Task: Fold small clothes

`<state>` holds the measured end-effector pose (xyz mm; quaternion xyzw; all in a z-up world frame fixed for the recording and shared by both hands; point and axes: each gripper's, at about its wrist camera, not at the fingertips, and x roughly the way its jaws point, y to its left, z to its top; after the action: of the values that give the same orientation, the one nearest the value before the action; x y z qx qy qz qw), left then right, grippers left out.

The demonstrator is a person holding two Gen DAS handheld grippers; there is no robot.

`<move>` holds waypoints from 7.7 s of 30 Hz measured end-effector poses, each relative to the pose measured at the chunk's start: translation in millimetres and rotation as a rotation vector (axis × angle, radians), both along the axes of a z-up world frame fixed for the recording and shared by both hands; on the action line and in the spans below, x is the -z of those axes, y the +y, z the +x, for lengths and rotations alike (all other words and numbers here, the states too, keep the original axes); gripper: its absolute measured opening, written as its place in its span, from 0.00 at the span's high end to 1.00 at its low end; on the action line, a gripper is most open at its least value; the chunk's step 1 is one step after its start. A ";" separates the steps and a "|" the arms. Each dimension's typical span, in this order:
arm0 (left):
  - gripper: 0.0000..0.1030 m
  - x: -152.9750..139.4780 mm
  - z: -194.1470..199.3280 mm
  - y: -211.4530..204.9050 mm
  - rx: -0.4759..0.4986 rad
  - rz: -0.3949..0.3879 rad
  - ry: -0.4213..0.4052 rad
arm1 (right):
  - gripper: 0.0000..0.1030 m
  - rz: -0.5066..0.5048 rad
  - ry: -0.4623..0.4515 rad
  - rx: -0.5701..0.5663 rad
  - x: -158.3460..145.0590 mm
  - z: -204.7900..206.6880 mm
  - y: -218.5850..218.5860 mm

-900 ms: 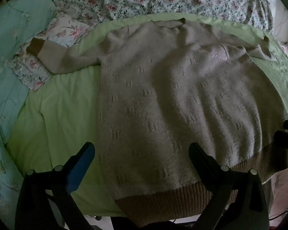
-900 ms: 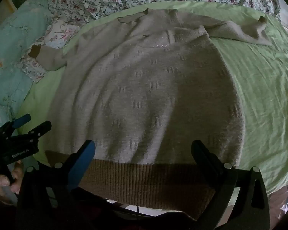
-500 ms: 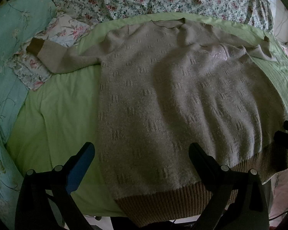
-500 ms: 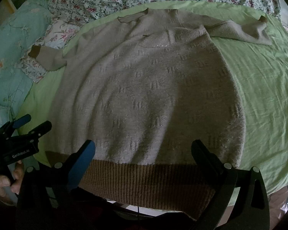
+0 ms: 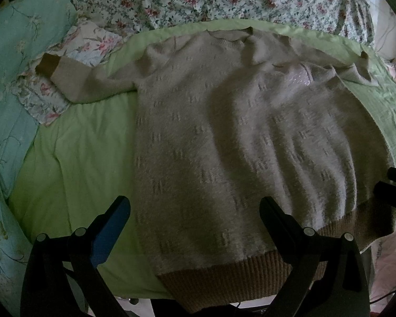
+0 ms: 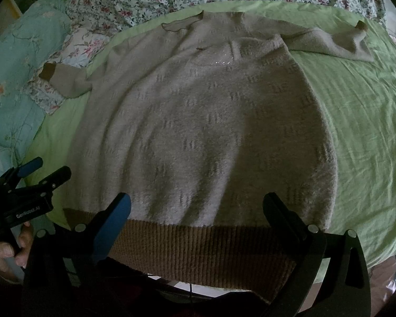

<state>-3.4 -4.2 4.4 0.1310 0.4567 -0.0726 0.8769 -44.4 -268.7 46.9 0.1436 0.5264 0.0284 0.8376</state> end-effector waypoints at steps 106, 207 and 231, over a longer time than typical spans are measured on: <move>0.01 25.4 116.2 -26.6 -0.034 -0.220 0.142 | 0.96 0.285 -0.352 0.120 -44.4 287.7 -141.2; 0.93 60.8 263.3 4.7 0.034 -0.674 0.144 | 0.34 0.141 -0.182 0.246 39.1 269.5 -198.8; 0.90 56.3 267.1 -14.8 0.108 -0.526 0.078 | 0.83 0.123 -0.208 0.105 35.0 264.7 -159.8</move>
<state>263.6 -18.9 -51.9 -0.0801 0.4479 -0.2405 0.8574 220.2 -428.5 12.0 0.2184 0.4255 0.0317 0.8776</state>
